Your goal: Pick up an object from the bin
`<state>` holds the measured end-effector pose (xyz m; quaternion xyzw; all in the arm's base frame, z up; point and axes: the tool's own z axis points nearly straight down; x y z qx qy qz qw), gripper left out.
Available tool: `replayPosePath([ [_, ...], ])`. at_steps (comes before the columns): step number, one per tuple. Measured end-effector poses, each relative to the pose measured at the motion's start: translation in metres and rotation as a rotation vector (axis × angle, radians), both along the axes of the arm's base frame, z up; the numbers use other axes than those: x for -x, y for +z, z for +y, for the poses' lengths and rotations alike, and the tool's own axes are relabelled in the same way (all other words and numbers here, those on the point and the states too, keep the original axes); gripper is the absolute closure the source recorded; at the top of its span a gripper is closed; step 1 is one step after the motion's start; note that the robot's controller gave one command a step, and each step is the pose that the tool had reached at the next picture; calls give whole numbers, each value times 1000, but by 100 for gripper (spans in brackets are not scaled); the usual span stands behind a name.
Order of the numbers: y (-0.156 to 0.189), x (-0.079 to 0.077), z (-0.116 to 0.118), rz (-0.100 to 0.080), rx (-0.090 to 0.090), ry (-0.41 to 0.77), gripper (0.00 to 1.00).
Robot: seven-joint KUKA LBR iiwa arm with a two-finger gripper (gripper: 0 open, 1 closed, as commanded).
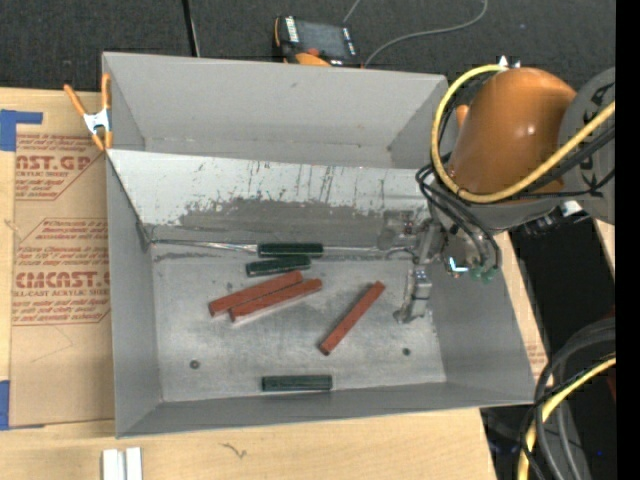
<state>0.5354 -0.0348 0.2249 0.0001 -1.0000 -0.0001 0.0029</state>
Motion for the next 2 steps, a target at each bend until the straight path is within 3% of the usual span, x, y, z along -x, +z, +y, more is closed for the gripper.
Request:
replayPosePath([
  [1,-158,6,34,-1,-3,435,0],
  [2,-155,4,34,-6,-2,434,100],
])
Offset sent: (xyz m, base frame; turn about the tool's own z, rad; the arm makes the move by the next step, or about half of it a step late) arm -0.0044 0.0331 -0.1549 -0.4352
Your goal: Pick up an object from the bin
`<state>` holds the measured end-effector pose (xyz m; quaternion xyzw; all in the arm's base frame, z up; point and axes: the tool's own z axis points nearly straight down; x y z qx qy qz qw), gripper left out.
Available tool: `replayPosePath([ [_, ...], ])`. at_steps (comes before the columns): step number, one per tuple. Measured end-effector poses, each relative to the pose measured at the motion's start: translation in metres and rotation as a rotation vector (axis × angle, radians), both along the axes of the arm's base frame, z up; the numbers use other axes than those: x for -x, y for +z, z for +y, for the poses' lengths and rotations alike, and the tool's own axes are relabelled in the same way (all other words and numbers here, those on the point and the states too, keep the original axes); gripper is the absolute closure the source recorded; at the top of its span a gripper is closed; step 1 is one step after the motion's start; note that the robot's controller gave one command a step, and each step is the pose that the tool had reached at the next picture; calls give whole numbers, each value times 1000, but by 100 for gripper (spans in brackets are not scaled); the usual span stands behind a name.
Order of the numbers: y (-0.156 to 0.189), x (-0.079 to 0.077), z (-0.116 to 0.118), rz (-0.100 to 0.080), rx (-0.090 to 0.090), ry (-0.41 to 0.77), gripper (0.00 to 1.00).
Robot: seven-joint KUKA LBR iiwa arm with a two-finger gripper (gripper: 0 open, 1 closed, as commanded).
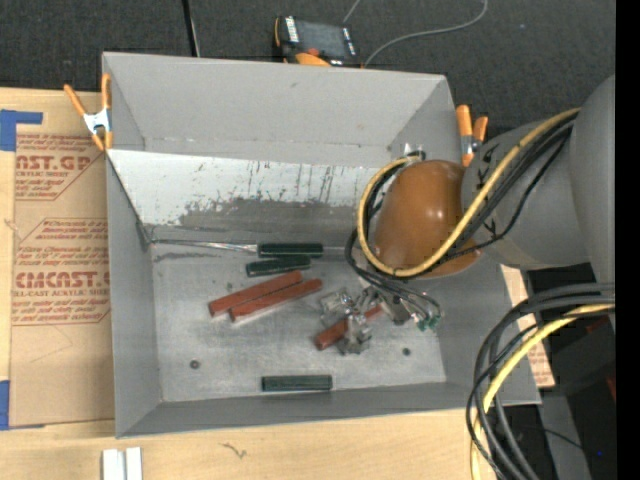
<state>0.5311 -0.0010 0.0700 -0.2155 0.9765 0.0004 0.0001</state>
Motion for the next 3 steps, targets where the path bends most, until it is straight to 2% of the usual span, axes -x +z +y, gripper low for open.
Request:
replayPosePath([
  [1,138,27,32,-8,0,40,100],
  [2,75,11,90,2,-2,280,100],
  [3,174,13,93,-11,0,329,100],
])
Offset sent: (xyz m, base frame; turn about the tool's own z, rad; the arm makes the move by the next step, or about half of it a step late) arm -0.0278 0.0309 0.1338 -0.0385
